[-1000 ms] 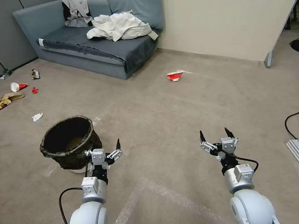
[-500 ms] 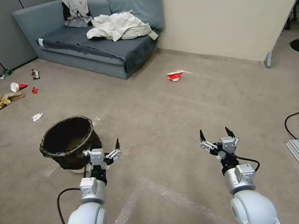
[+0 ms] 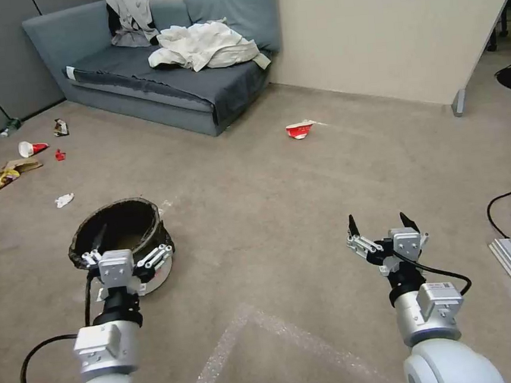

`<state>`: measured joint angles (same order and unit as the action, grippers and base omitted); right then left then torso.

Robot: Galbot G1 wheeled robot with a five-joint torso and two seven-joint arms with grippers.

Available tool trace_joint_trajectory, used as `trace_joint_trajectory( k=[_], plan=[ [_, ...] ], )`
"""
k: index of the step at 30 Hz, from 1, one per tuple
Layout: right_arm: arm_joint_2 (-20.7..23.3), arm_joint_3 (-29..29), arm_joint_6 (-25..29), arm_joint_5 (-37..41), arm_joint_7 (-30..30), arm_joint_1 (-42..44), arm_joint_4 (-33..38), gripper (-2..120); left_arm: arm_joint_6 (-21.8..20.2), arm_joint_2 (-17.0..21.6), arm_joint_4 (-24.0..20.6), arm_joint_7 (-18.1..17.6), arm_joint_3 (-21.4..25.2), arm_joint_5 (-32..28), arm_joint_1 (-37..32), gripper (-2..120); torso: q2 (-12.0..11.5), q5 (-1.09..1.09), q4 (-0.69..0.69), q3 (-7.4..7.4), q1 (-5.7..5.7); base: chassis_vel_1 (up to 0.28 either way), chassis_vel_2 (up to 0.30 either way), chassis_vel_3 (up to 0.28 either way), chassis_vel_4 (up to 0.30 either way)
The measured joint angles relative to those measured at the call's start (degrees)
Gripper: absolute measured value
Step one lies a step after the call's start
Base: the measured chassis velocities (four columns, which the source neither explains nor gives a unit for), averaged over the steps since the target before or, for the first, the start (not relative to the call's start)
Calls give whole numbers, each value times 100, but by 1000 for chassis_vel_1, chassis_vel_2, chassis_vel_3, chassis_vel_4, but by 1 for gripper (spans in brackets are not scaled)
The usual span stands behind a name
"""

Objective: Pick up the trash can from the floor.

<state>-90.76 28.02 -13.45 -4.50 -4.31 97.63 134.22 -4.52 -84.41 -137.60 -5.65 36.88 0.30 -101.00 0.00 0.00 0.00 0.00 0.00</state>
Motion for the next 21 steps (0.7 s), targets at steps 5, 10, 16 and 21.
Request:
trace_joint_trajectory(
  k=[5,10,16,21],
  plan=[
    [12,-3,-26,21,22,-2,-16,100,-59,2,75,5,3,-31,7,100,0,0,0,0,0,0,0,0,0],
    [14,-10,-29,30,23,-16,-30,100,-110,6,102,64,-1,-38,7,100,0,0,0,0,0,0,0,0,0],
    [17,-2,-8,109,17,-25,-30,100,-112,8,109,86,2,-42,2,100,0,0,0,0,0,0,0,0,0],
    [24,19,30,173,-14,-29,-29,100,-85,9,113,104,-19,-33,-13,100,0,0,0,0,0,47,44,50,51]
  ],
)
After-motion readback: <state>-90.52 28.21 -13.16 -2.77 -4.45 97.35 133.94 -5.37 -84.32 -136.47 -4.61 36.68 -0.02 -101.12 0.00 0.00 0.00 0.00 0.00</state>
